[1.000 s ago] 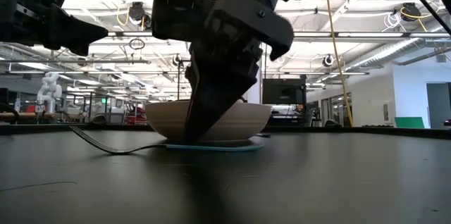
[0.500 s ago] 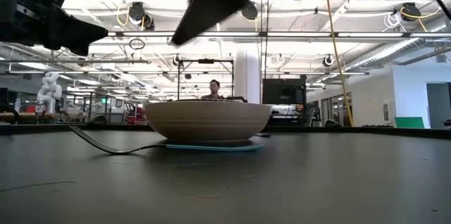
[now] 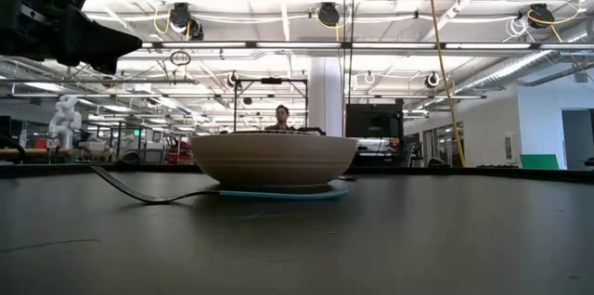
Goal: Set table place
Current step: Put the blue fork on the left side of the plate
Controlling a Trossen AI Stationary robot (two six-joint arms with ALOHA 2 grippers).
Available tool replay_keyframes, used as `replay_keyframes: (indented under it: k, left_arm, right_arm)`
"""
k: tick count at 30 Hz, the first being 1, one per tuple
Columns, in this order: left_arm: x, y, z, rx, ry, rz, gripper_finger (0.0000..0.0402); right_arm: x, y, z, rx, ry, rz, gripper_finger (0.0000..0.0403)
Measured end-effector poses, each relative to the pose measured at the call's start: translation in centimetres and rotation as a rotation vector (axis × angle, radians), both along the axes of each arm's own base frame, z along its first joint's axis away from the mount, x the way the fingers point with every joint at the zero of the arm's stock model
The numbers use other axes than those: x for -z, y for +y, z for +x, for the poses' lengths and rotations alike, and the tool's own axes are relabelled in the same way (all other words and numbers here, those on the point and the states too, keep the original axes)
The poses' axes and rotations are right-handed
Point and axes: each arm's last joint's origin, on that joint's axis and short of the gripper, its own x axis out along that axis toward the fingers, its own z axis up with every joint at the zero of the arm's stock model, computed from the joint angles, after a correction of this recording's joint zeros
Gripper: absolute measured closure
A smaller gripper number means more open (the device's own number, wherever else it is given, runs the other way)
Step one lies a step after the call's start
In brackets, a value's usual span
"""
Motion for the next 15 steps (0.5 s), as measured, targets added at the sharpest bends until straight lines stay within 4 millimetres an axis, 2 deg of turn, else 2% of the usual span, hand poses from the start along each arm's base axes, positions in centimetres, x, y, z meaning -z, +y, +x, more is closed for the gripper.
replay_keyframes:
  k: [5, 10, 15]
  left_arm:
    - [0.0, 0.0, 0.0, -0.009, 0.000, -0.010, 0.0364]
    - [0.0, 0.0, 0.0, -0.014, -0.005, -0.010, 0.0364]
    - [0.0, 0.0, 0.0, -0.016, -0.006, -0.002, 0.0364]
  right_arm:
    - [1.2, -1.5, -4.0, 0.016, -0.156, 0.021, 0.0400]
    - [4.4, -3.0, -7.1, 0.041, -0.257, 0.032, 0.0402]
    - [7.0, -4.2, -9.4, 0.070, -0.331, 0.028, 0.0402]
